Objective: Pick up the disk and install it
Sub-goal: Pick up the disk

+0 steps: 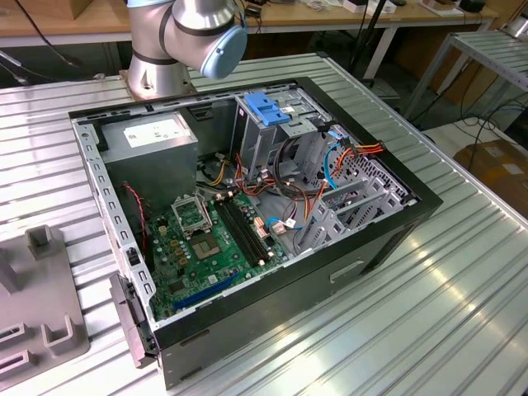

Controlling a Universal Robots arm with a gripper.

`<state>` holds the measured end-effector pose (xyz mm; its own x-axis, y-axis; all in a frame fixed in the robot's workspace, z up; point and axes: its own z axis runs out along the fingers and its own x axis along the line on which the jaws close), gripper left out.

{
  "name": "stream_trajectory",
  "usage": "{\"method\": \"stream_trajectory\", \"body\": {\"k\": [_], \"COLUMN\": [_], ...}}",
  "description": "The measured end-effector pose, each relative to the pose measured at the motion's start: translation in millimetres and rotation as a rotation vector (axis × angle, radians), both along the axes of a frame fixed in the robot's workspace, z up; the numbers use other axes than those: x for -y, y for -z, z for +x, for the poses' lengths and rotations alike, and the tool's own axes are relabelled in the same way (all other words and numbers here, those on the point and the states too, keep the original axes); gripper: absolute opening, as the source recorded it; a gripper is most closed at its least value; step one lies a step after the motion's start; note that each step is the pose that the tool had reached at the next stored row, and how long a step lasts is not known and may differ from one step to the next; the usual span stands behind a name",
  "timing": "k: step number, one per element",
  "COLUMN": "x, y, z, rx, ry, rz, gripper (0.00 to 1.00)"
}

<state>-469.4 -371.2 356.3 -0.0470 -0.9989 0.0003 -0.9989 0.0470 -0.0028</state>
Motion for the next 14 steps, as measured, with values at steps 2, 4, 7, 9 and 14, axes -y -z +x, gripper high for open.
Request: {"method": "stream_trajectory", "body": {"k": [2,4,7,9,14], "x": [0.0,0.0,0.0,0.0,0.0], "y": [-13.9,-25.8,-32.8,-32.8,-32.9], "z": [0.0,0.0,0.0,0.0,0.0], "rx": [-0.0001,-0.0001,0.0,0.0001,-0.0001], "ry": [0.0,0.0,0.0,0.0,0.0], "rz": [-0.0003,-0.0005,-0.0008,-0.0008,-0.001], "gripper": [0.37,0.37,0.37,0.37,0.37]}}
